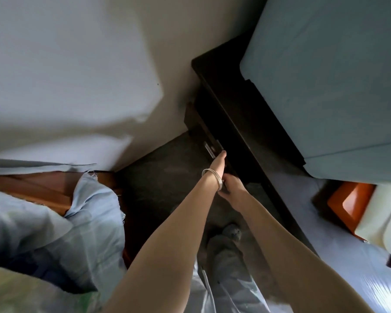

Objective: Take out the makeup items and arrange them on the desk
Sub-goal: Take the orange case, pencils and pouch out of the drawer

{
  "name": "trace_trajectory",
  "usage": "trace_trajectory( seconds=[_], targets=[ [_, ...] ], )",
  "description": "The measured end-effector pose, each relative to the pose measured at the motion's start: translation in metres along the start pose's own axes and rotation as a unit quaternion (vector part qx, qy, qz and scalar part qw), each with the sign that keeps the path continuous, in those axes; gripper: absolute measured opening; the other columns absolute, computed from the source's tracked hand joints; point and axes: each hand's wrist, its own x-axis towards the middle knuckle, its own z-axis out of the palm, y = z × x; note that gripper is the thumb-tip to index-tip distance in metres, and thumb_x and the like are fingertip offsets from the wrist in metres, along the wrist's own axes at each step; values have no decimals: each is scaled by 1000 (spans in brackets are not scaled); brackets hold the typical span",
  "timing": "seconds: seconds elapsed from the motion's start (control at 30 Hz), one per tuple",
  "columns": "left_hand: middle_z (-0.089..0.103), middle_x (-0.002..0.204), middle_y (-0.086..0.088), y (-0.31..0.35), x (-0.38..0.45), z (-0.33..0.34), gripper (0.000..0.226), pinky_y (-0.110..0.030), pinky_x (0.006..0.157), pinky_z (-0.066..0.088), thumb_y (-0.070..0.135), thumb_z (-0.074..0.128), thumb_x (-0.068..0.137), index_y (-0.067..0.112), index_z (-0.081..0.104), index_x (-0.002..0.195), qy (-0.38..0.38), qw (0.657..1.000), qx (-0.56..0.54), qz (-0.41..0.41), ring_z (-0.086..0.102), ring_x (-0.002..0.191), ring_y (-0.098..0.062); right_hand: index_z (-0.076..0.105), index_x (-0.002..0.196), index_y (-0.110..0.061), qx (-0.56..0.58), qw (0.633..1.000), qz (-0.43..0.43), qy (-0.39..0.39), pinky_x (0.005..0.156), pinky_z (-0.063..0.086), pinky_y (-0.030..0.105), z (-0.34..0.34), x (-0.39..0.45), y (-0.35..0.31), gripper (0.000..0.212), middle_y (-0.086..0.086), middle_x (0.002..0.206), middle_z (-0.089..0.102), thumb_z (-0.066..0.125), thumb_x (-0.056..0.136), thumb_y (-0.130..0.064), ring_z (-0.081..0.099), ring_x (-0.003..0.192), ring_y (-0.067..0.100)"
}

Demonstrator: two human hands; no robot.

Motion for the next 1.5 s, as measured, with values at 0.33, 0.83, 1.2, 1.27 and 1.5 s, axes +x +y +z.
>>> trace_trajectory(
  seconds=[0.33,0.83,1.2,1.27,1.5],
  targets=[
    [41,142,-12,18,12,33,67,-42,114,27,58,36,92,9,39,138,-22,998,-64,-10,38,132,-30,55,80,-13,77,996,-31,41,93,49,34,-23,19,-33,22,2,80,54,40,96,-15,52,78,13],
    [53,130,-9,12,-50,32,53,-38,105,41,45,48,92,9,49,131,-18,979,202,35,51,118,-24,58,112,-7,166,977,-123,-53,78,50,30,-29,-66,-23,24,3,78,56,40,96,-6,56,81,13],
    [49,86,4,-15,-152,118,12,-21,69,40,23,44,97,18,54,95,-144,917,348,131,50,78,-8,60,111,-22,267,927,-265,-9,94,45,34,-122,-168,9,25,4,107,65,45,96,-9,58,109,18],
    [46,78,4,-28,-164,141,19,-18,62,37,20,44,97,19,50,80,-171,906,365,131,47,71,-6,60,104,-25,295,913,-281,12,94,45,35,-145,-179,15,26,2,101,67,44,96,-8,61,102,17],
    [55,82,1,-86,-175,216,18,-19,62,41,11,43,95,16,57,84,-224,862,439,121,50,73,-6,61,95,-19,369,881,-284,82,95,46,36,-221,-186,48,18,7,105,62,46,95,-9,56,109,21]
  ],
)
